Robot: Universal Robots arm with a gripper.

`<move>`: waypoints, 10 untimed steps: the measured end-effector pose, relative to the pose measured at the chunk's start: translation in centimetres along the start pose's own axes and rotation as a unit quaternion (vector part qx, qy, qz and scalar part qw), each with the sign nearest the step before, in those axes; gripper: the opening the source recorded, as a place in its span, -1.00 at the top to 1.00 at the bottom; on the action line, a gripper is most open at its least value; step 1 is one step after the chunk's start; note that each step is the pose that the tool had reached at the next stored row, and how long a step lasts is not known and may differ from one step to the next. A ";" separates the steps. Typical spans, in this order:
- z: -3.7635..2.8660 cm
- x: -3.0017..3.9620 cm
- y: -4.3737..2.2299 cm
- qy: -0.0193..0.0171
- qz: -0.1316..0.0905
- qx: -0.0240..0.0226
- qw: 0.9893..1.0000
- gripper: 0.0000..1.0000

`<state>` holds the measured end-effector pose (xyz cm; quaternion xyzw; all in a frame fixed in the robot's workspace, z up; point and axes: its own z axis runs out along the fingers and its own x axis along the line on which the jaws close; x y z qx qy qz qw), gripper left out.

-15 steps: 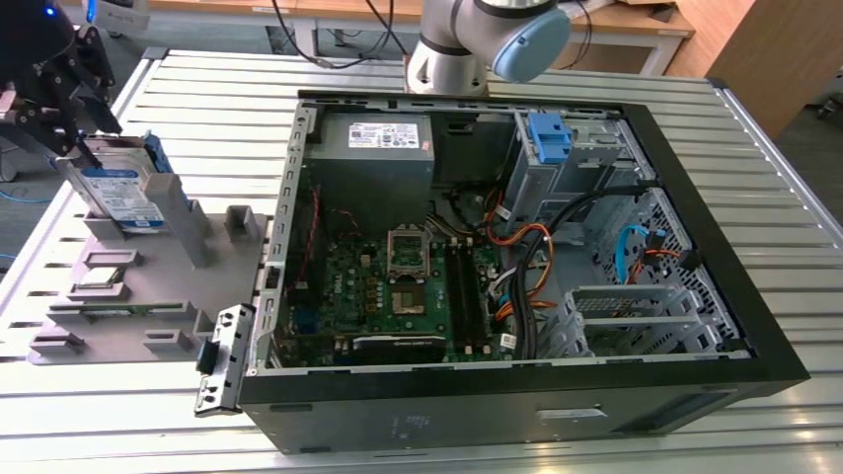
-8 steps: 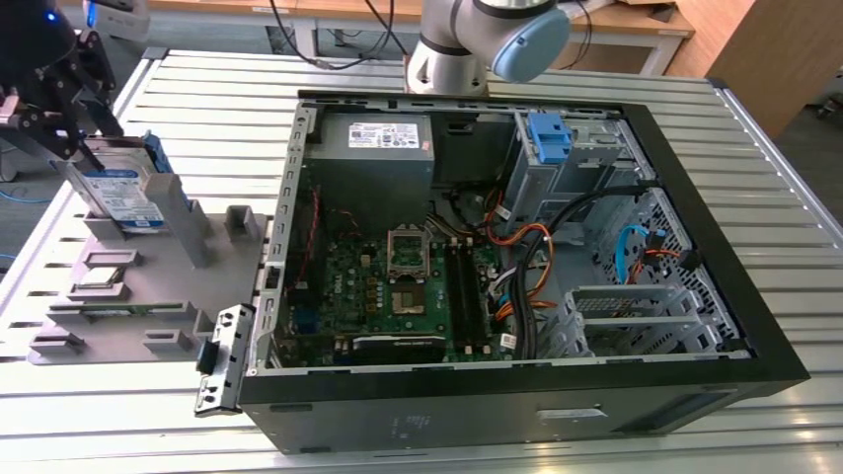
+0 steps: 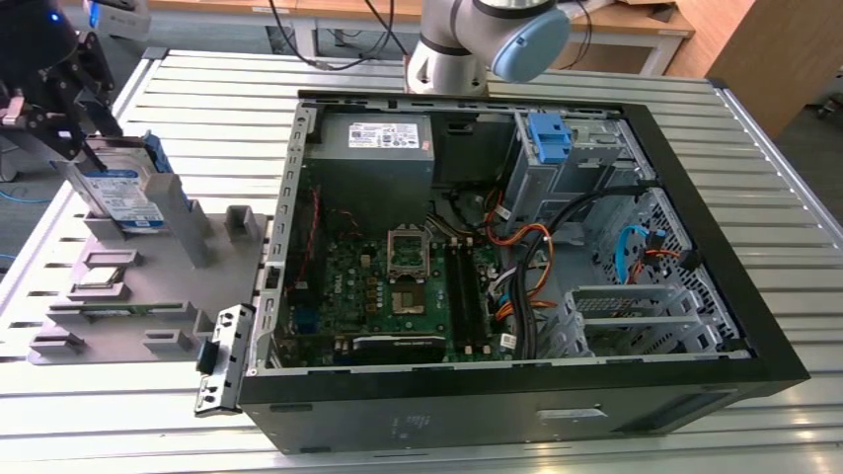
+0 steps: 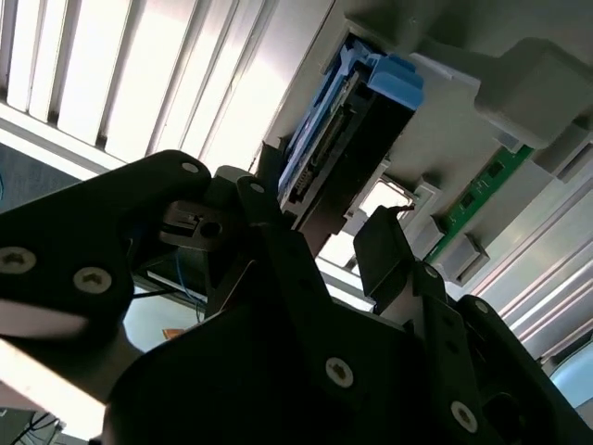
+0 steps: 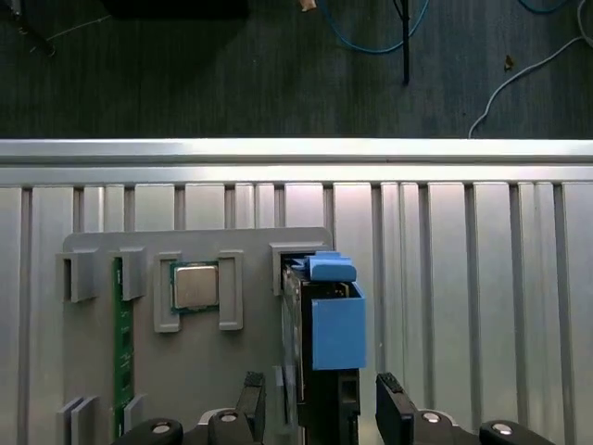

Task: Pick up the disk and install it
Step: 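Pick up the disk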

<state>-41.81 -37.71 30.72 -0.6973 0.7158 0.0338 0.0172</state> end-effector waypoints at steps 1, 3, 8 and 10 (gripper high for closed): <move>0.04 -0.04 0.01 0.000 0.000 0.000 1.000 -0.18; 0.11 -0.13 0.03 -0.001 0.000 0.000 1.000 -0.18; 0.22 -0.33 0.12 -0.004 0.000 0.000 1.000 -0.18; 0.25 -0.33 0.18 -0.004 0.000 0.000 1.000 -0.18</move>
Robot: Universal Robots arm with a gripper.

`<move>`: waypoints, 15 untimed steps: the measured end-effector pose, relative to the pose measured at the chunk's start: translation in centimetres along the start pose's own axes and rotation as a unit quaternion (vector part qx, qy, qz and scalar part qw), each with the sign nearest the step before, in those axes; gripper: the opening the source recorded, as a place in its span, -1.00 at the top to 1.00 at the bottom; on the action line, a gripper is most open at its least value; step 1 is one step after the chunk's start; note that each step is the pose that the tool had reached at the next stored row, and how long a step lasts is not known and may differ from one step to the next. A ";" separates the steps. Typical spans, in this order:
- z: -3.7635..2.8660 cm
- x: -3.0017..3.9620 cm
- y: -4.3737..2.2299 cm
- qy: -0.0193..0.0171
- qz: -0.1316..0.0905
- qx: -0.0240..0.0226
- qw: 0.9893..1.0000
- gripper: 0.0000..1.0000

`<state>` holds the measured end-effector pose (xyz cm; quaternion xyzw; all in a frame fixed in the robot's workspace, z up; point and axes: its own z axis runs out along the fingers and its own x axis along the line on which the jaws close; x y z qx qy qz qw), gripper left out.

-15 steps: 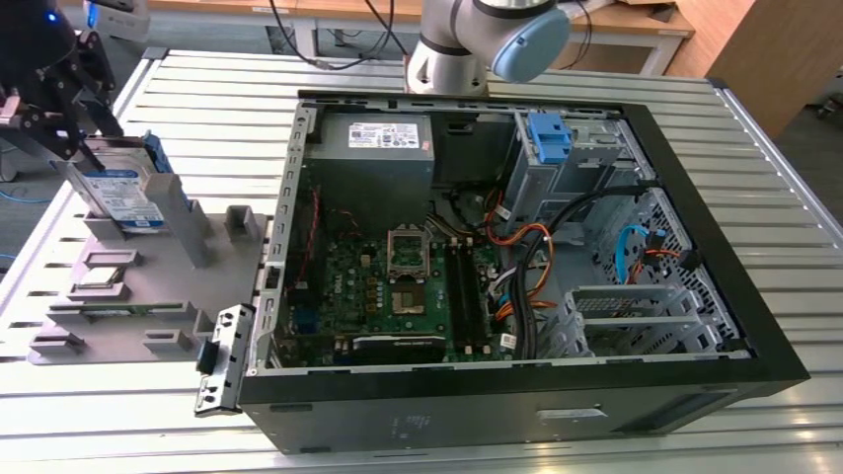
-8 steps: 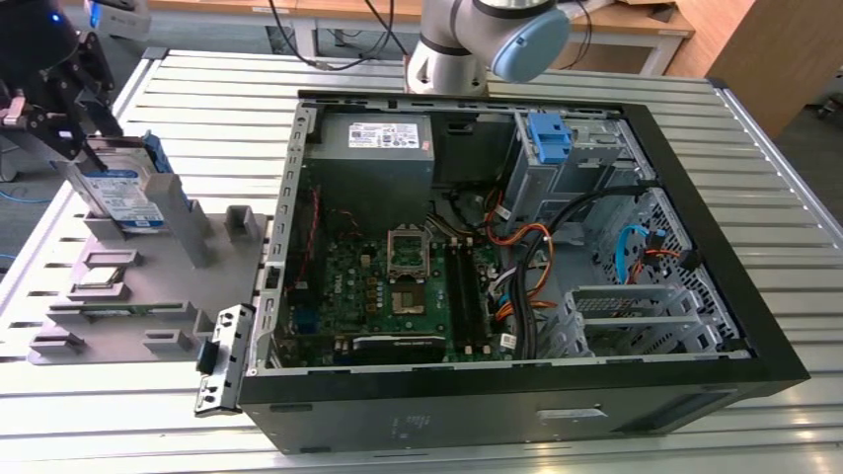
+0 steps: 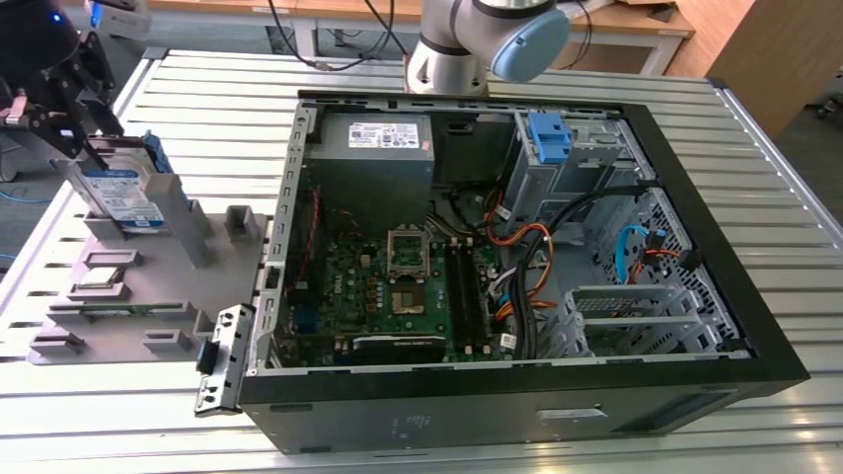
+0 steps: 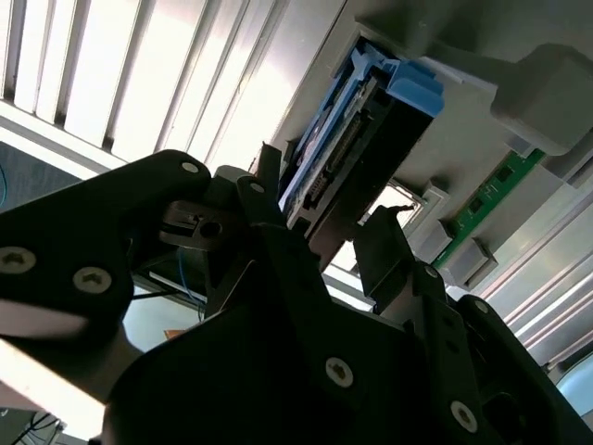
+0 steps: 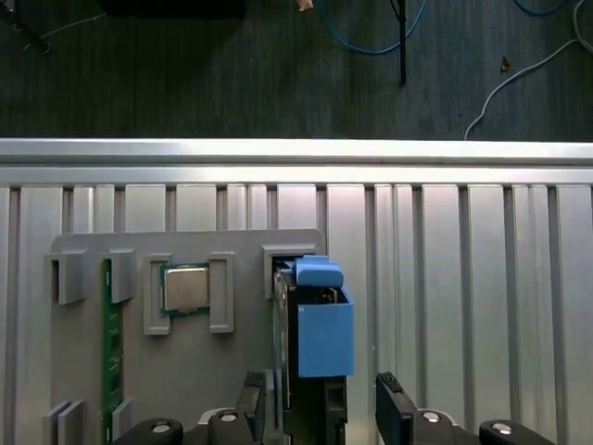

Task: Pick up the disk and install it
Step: 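Pick up the disk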

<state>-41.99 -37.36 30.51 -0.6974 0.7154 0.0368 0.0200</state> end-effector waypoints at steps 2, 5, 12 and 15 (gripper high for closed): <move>0.02 0.00 0.11 0.000 0.000 0.000 1.000 -0.18; 0.07 0.01 0.22 0.000 -0.001 0.000 1.000 -0.18; 0.18 0.01 0.24 0.000 -0.006 0.000 1.000 -0.18; 0.20 0.01 0.24 0.001 -0.005 -0.002 1.000 -0.18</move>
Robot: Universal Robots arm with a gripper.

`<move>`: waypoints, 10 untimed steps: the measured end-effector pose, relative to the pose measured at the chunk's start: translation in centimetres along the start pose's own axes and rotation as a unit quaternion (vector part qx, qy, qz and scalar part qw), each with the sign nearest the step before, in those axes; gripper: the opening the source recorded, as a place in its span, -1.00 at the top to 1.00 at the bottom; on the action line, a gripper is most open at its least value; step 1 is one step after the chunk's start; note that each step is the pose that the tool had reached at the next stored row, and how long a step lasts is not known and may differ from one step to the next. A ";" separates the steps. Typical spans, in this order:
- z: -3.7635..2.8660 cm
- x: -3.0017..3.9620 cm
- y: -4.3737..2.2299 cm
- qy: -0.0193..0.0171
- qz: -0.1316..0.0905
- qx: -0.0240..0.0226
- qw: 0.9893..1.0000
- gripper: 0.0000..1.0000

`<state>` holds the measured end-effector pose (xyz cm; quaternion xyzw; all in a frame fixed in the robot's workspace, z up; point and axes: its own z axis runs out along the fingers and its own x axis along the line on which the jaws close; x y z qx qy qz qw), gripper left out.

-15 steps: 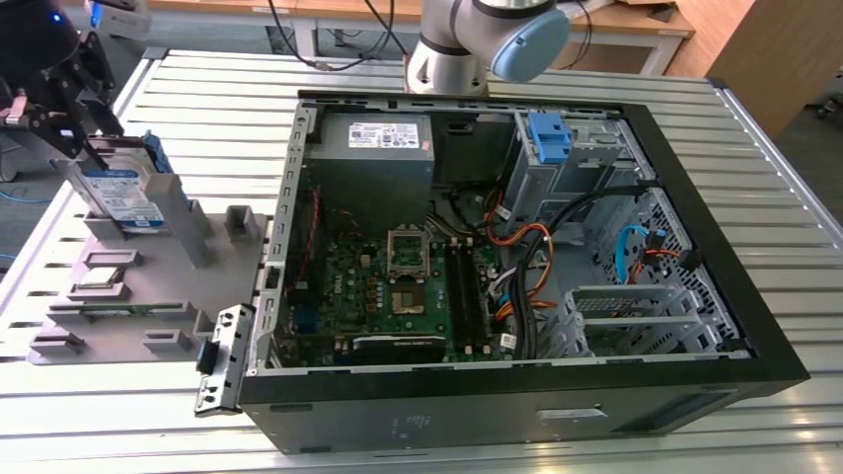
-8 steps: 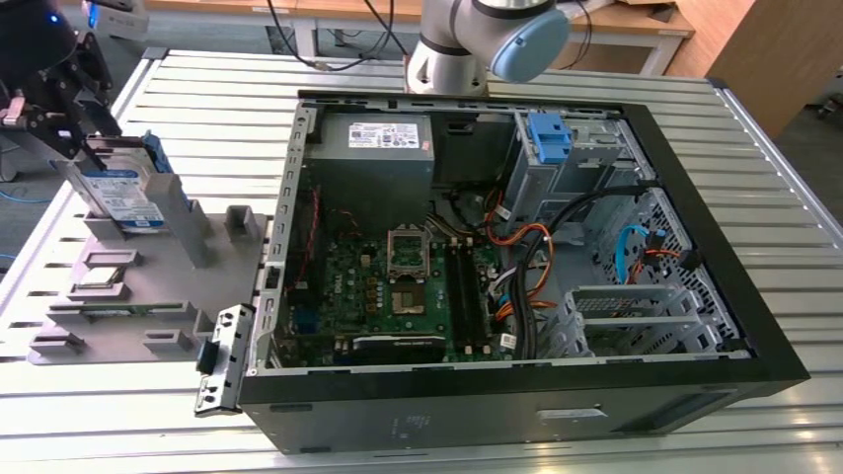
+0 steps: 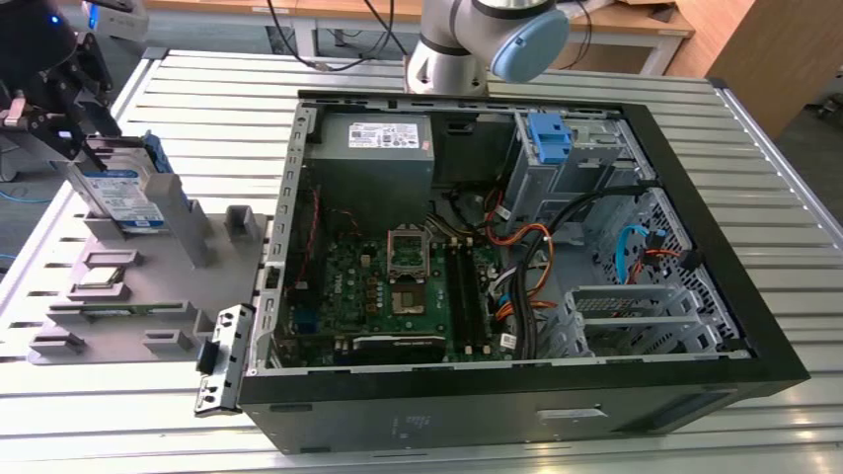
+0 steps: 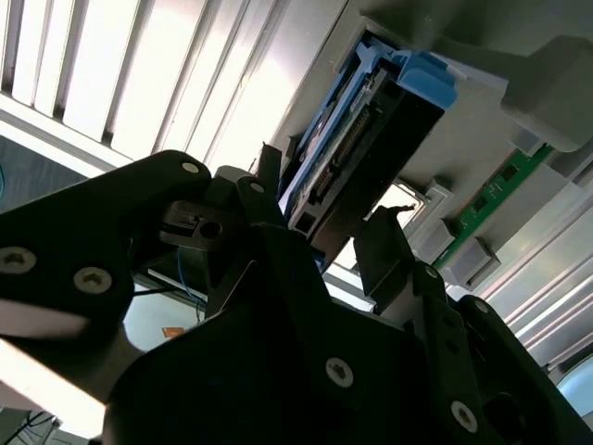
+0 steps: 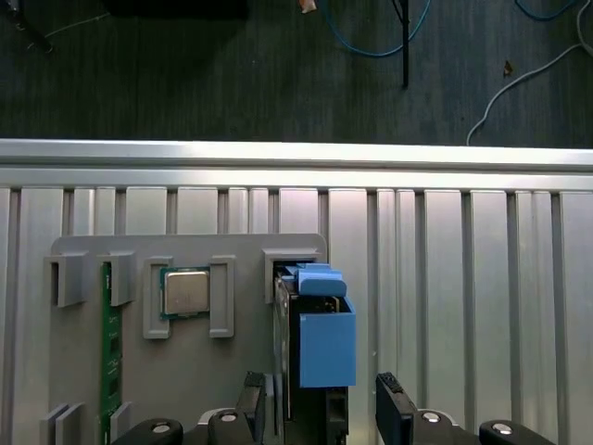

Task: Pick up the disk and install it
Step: 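Pick up the disk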

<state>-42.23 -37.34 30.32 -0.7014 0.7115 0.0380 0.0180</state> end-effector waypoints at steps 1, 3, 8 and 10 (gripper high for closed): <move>0.00 -0.01 -0.01 0.000 0.001 -0.006 1.000 -0.18; 0.00 0.00 0.00 0.000 0.001 -0.011 1.000 -0.18; 0.07 0.01 -0.09 0.000 0.000 -0.012 1.000 -0.18; 0.08 0.01 -0.21 0.000 -0.001 -0.012 1.000 -0.18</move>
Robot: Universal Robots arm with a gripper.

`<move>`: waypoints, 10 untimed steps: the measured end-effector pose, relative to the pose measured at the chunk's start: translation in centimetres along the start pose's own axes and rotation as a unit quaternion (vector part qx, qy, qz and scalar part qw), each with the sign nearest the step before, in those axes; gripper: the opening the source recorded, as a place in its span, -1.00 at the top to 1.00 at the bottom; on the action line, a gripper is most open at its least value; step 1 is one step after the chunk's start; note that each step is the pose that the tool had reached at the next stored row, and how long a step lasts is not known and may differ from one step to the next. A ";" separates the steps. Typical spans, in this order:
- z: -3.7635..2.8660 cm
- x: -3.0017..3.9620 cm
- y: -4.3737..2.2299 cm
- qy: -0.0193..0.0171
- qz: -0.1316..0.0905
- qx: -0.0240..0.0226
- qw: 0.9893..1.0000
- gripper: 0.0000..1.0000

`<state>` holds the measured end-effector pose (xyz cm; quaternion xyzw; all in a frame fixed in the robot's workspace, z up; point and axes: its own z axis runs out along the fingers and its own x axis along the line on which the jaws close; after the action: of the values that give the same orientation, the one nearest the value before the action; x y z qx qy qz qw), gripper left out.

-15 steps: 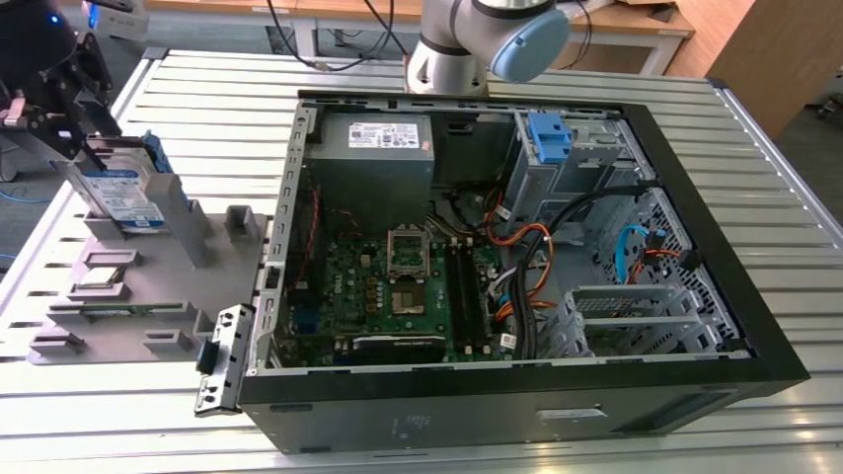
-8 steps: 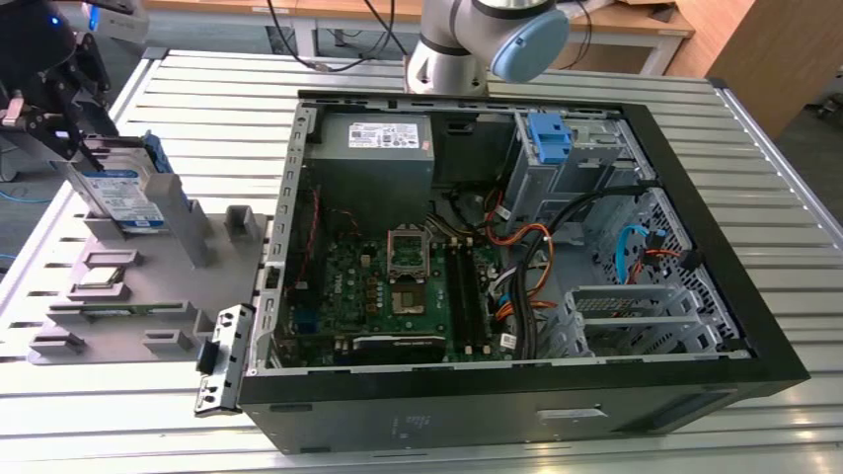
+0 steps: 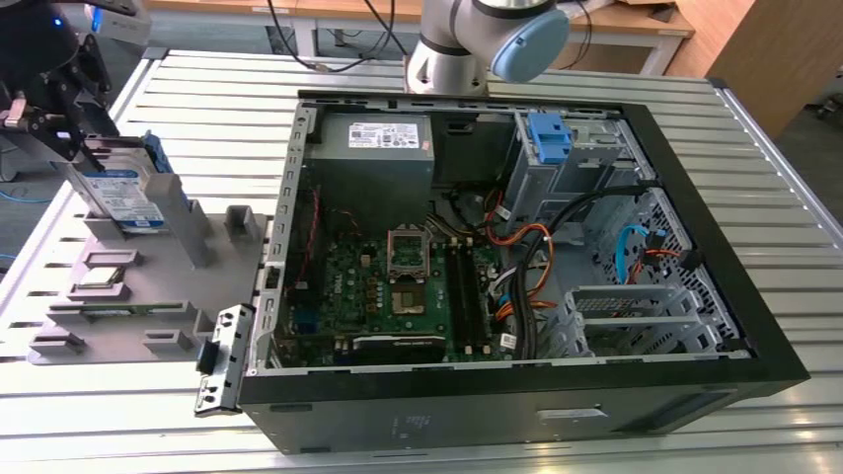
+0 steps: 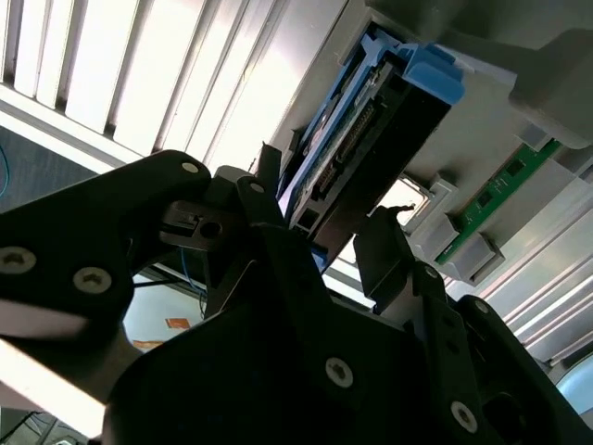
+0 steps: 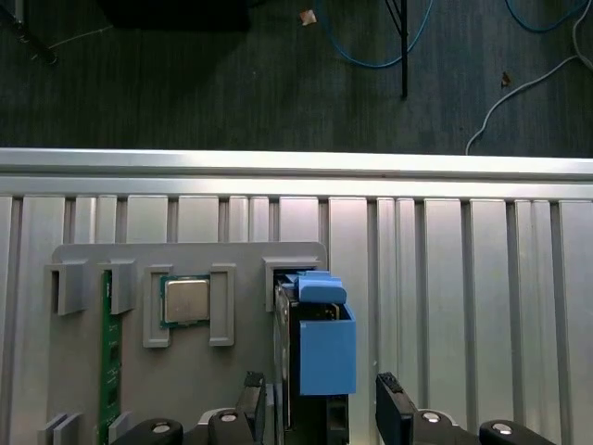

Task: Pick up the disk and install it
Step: 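Pick up the disk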

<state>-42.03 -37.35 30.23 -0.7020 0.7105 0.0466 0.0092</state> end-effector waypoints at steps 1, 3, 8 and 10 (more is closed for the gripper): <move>0.00 -0.01 -0.04 0.000 0.000 0.000 1.000 -0.18; 0.00 -0.01 -0.05 0.000 -0.001 0.000 1.000 -0.18; -0.01 -0.01 -0.21 0.000 -0.001 0.000 1.000 -0.18; -0.01 0.00 -0.21 0.000 -0.001 0.000 1.000 -0.18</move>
<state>-41.81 -37.35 30.23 -0.7026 0.7100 0.0467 0.0091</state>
